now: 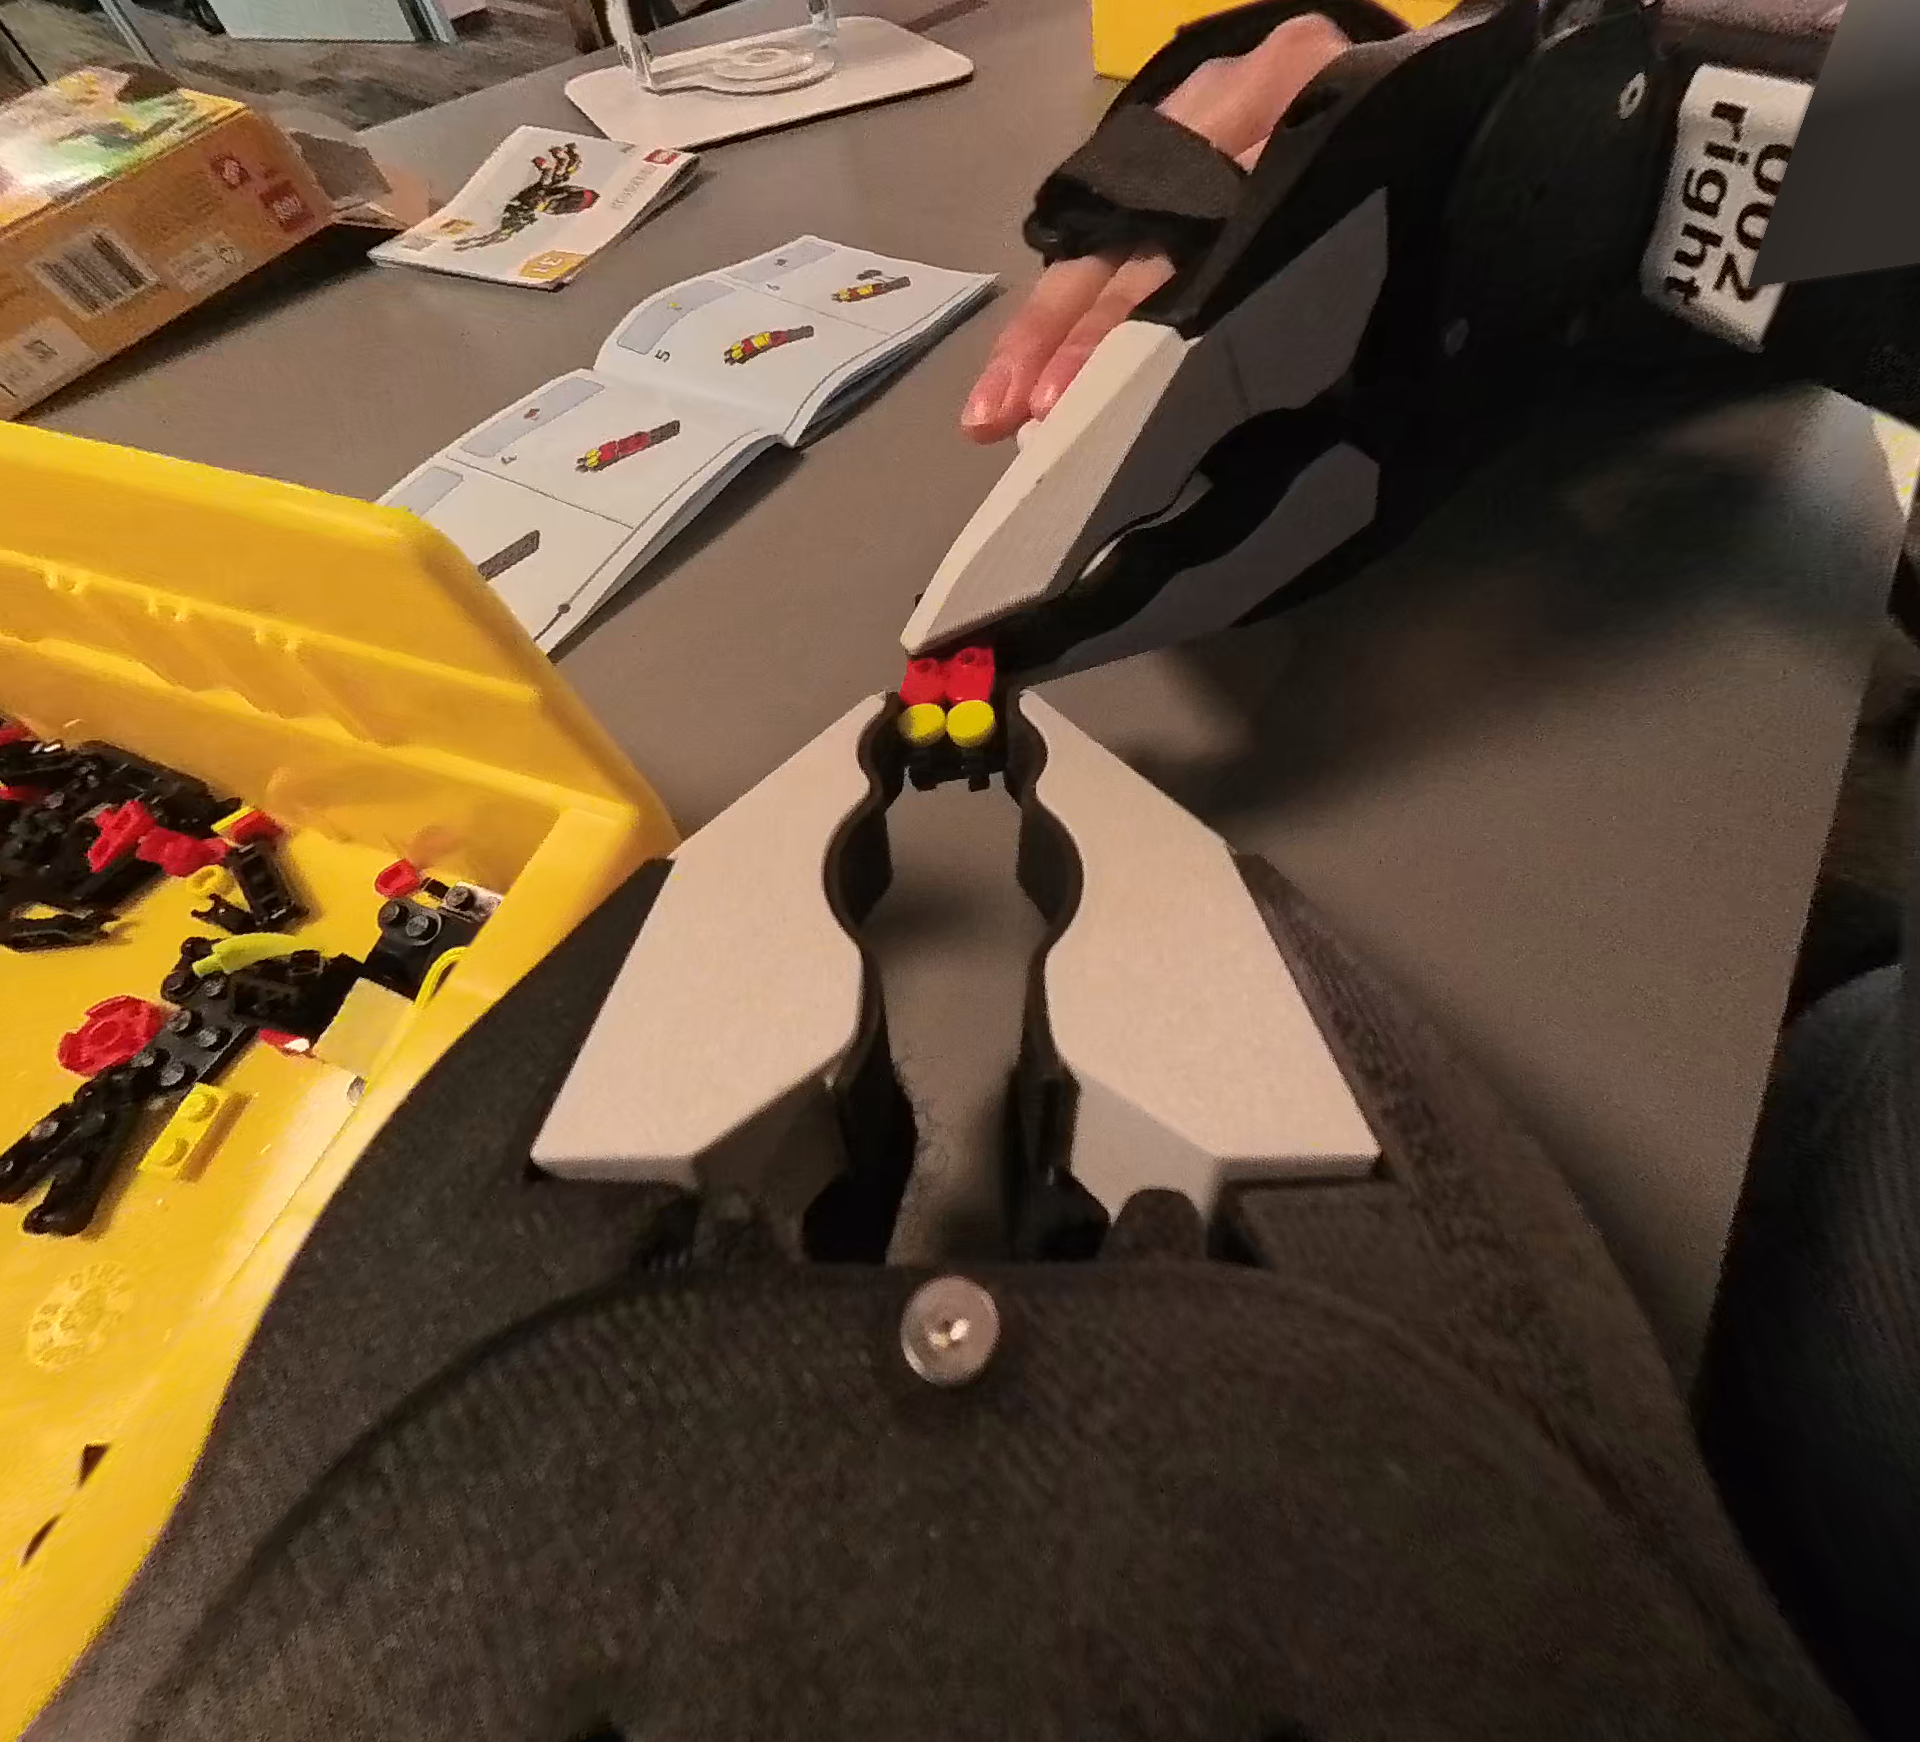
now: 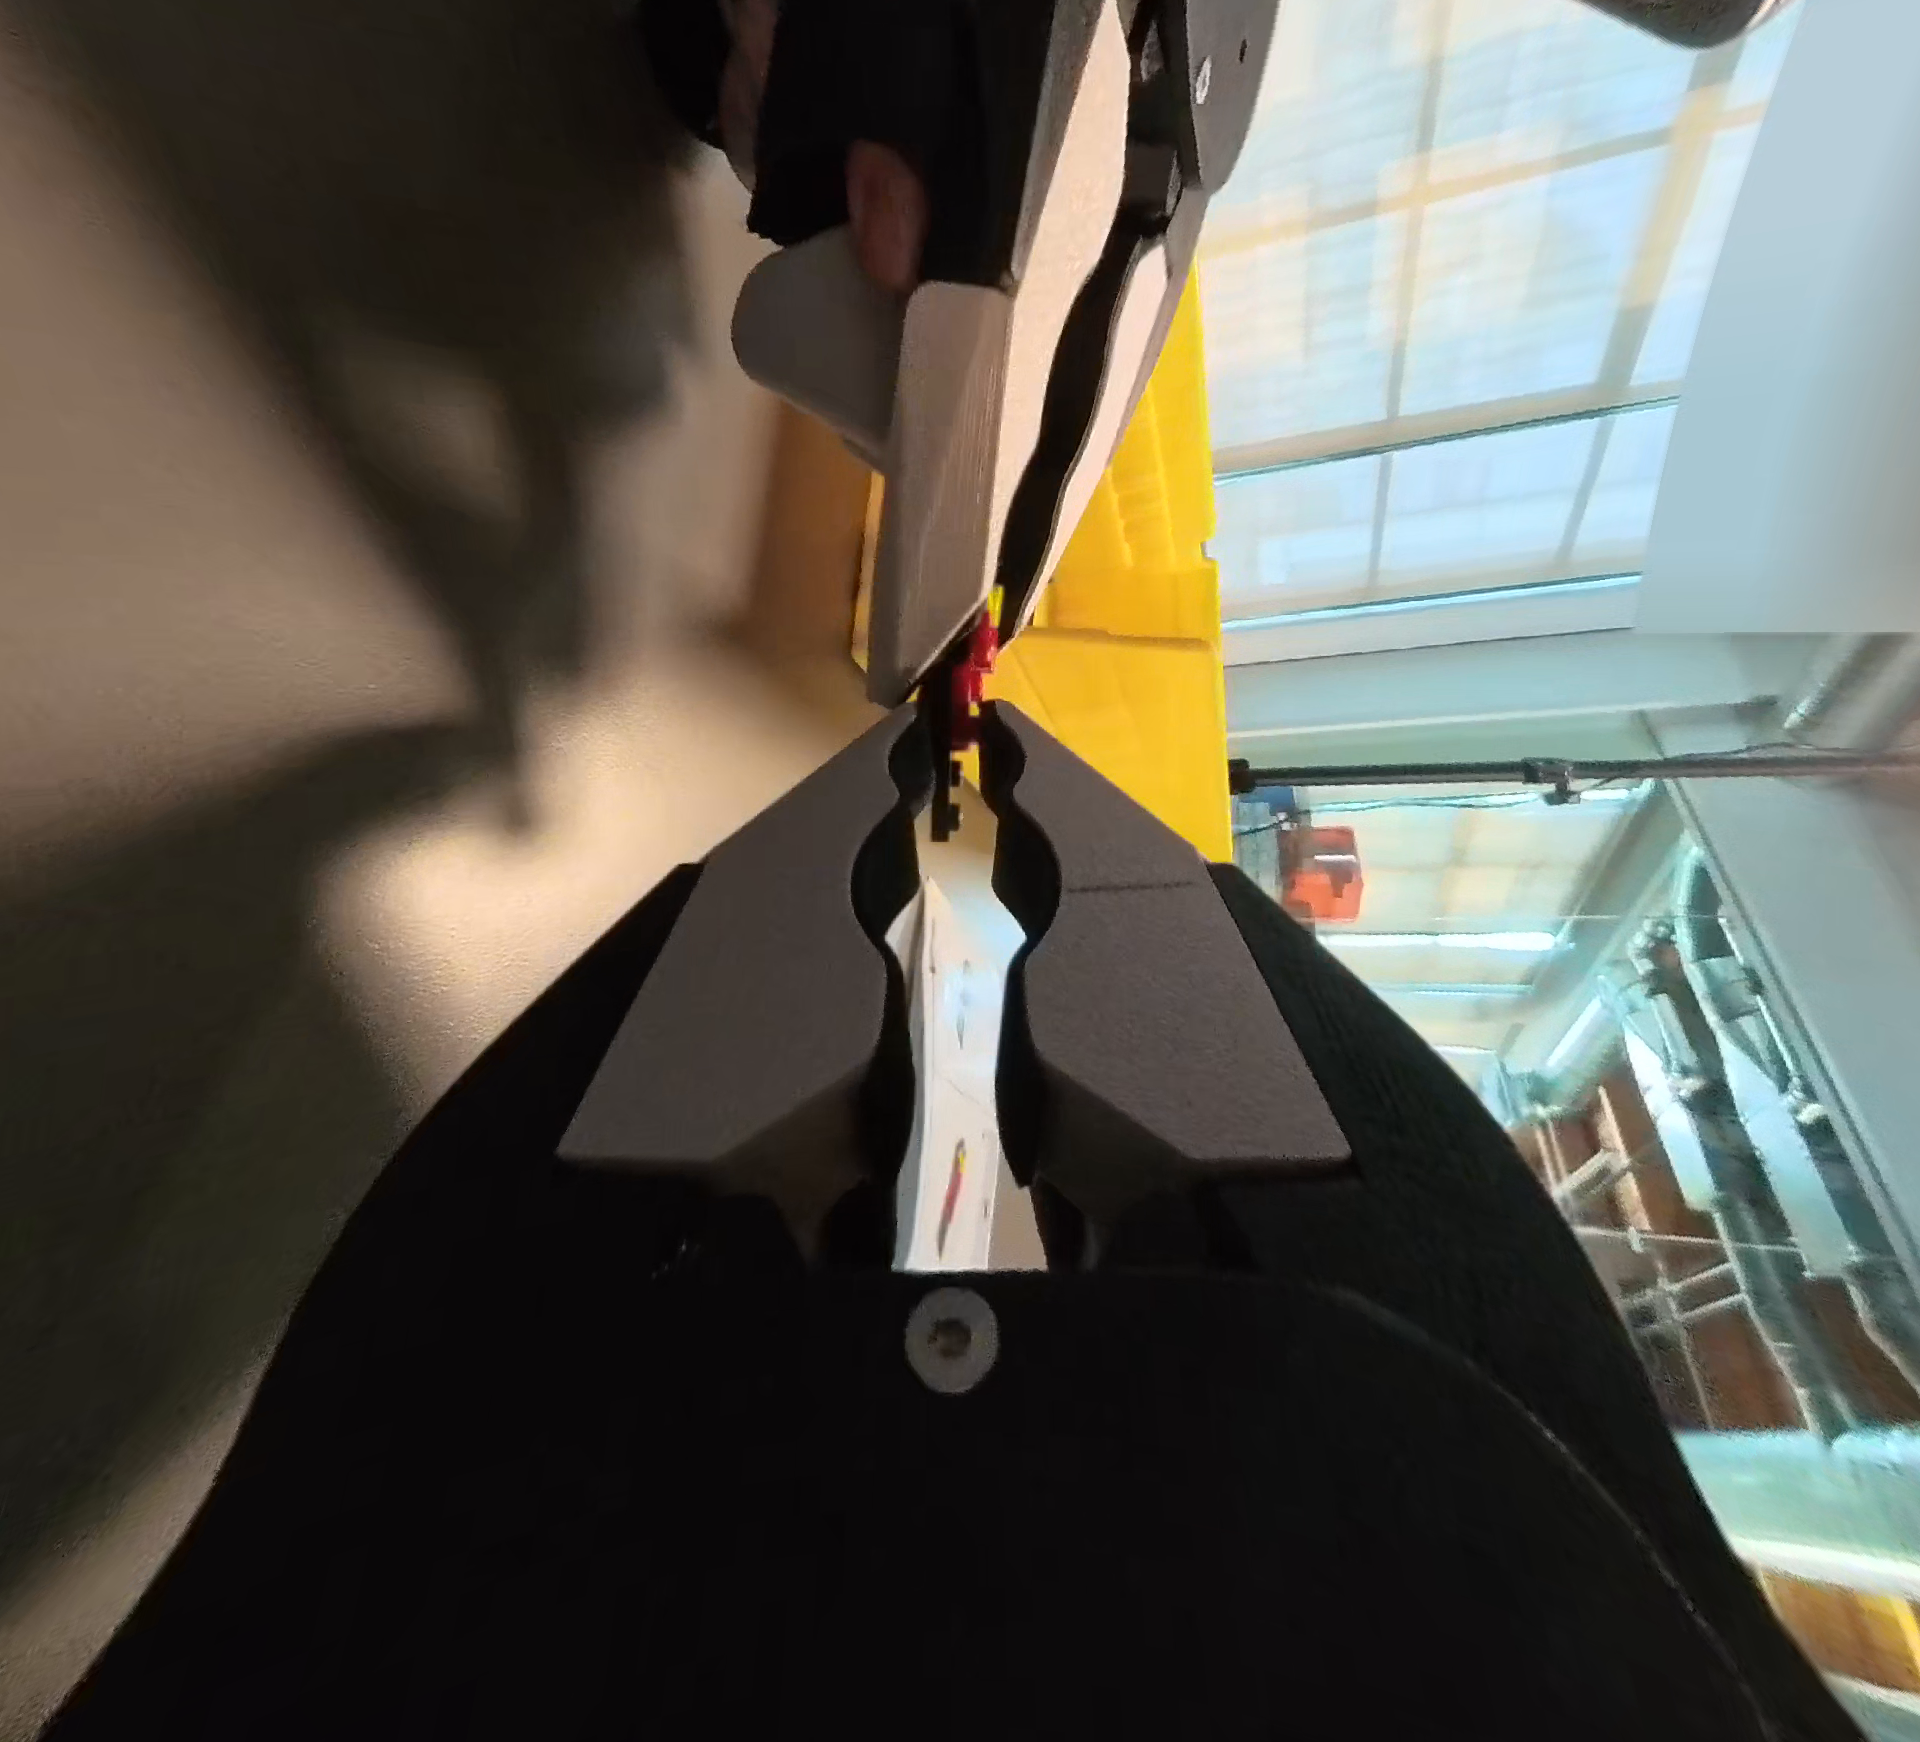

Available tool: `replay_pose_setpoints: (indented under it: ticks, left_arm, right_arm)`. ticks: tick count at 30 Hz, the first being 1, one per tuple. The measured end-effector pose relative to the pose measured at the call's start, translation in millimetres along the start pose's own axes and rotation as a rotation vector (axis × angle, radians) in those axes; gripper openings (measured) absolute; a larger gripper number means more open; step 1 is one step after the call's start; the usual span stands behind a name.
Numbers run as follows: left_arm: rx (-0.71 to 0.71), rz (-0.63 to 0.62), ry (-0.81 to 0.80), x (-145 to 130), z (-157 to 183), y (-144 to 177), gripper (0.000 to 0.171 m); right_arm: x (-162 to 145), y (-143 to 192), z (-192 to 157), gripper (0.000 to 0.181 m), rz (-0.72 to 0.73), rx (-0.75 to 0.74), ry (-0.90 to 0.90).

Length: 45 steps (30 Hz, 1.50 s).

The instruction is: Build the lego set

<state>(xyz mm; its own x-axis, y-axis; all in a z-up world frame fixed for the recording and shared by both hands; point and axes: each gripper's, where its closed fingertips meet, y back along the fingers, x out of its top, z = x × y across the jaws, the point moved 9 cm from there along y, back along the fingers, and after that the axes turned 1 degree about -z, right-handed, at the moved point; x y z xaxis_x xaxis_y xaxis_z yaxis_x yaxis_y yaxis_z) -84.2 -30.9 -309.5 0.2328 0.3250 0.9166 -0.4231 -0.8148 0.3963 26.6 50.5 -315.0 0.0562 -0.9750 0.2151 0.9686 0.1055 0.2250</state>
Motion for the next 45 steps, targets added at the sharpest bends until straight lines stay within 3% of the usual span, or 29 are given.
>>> replay_pose_setpoints:
  ticks: [4,7,10,14,21,25,28,33,40,43,45]
  left_arm:
    - [0.071,0.061,-0.036,3.0,0.7,2.2,0.026]
    - [0.199,0.094,-0.31,0.6,11.9,5.6,0.036]
    - [0.347,0.002,-0.574,-10.6,19.0,-1.3,0.026]
    - [0.422,-0.061,-0.77,-17.5,27.1,-9.4,0.012]
    - [0.367,-0.093,-0.779,-19.4,31.3,-13.4,0.012]
    - [0.353,-0.104,-0.724,-17.4,28.9,-13.6,0.011]
    - [0.33,-0.093,-0.702,-16.0,30.2,-14.5,0.011]
    - [0.31,-0.097,-0.673,-15.8,28.9,-14.5,0.01]
    - [0.31,-0.134,-0.706,-19.3,29.9,-17.2,0.01]
    - [0.361,-0.096,-0.694,-16.2,28.4,-17.5,0.012]
    - [0.35,-0.069,-0.634,-12.2,26.2,-15.9,0.03]
  right_arm:
    - [-2.6,1.1,4.9,0.006,-0.004,0.009,-0.062]
    - [-6.6,2.6,1.9,0.006,-0.002,0.039,-0.069]
    - [-9.0,3.8,-2.4,0.006,0.006,0.099,-0.098]
    - [-9.5,6.1,-1.3,0.005,0.018,0.185,-0.162]
    - [-13.9,4.9,-0.5,0.006,0.02,0.322,-0.337]
    - [-14.4,1.3,-0.3,0.009,-0.013,0.306,-0.401]
    - [-14.1,-2.0,-3.5,0.014,-0.056,0.298,-0.365]
    - [-12.1,-1.8,-4.5,0.006,-0.051,0.292,-0.316]
    - [-7.2,-2.0,-11.2,0.005,-0.114,0.253,-0.133]
    - [-9.0,-0.4,-9.3,0.006,-0.127,0.141,-0.1]
    - [-12.5,3.1,-7.5,0.006,-0.156,0.024,-0.026]
